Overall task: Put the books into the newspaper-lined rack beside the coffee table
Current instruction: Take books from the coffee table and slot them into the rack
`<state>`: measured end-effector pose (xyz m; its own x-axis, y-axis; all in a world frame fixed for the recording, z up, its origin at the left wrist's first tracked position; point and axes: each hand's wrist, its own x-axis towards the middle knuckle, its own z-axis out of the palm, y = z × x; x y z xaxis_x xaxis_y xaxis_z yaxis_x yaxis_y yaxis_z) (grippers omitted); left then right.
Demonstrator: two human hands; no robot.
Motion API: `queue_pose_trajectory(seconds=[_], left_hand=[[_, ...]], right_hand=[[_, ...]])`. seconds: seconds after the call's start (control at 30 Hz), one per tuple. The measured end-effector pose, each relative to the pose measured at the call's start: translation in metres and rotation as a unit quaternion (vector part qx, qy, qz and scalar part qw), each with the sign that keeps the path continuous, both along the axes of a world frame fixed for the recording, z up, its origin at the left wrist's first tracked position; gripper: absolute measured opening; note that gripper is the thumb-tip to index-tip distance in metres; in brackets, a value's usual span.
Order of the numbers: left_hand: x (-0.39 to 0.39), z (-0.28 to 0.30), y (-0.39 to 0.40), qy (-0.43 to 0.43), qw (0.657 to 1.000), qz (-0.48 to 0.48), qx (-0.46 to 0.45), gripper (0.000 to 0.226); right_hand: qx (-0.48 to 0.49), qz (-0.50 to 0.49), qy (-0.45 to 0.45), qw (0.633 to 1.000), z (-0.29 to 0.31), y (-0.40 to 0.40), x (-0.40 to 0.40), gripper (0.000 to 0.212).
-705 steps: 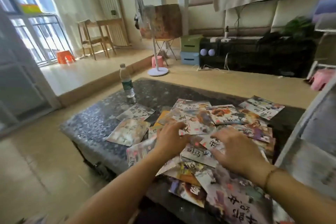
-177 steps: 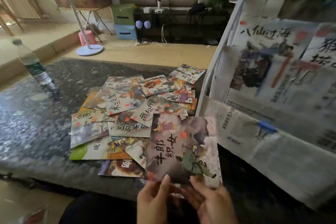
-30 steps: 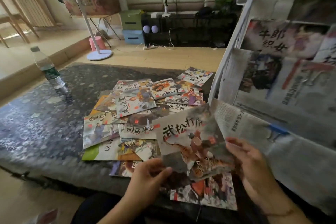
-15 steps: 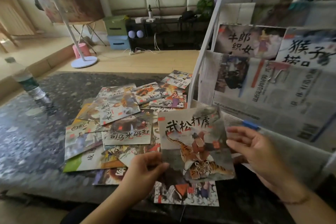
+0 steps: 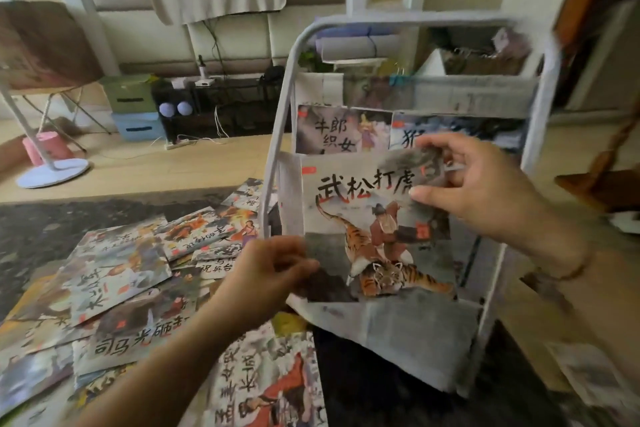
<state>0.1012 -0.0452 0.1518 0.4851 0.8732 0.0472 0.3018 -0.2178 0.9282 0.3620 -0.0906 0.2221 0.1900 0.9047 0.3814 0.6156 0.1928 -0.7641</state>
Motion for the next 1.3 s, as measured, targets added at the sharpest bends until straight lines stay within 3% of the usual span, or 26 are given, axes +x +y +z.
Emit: queue_pose_trajectory(seconds=[0.1, 0.23, 0.5, 0.7, 0.97, 1.13, 1.3], left_hand=[[0.04, 0.032, 0.024, -0.022, 0.999, -0.008, 0.046, 0.011], [0.094, 0.065, 0.059, -0.044, 0.991, 0.012, 0.122, 0.02], [0.157, 0.073, 0.108, 0.007, 0.96, 0.069, 0.272, 0.006], [0.157, 0.067, 0.113, 0.004, 0.957, 0.098, 0.274, 0.015], [0.154, 0.059, 0.114, 0.103, 0.938, 0.075, 0.323, 0.008], [0.155, 0.046, 0.118, 0.187, 0.921, 0.07, 0.334, 0.024], [0.151, 0.046, 0.113, 0.201, 0.923, 0.044, 0.326, 0.031]], right_hand=[[0.051, -0.074, -0.101, 0.991, 0.031, 0.01, 0.023, 0.067], [0.159, -0.164, -0.222, 0.948, 0.069, 0.023, 0.047, 0.061], [0.208, -0.219, -0.305, 0.903, 0.08, 0.041, 0.077, 0.056], [0.202, -0.229, -0.349, 0.886, 0.061, 0.044, 0.081, 0.057], [0.169, -0.246, -0.407, 0.863, 0.045, 0.037, 0.083, 0.055], [0.113, -0.26, -0.528, 0.801, 0.023, 0.027, 0.085, 0.023], [0.073, -0.28, -0.554, 0.781, 0.023, 0.025, 0.079, 0.015]])
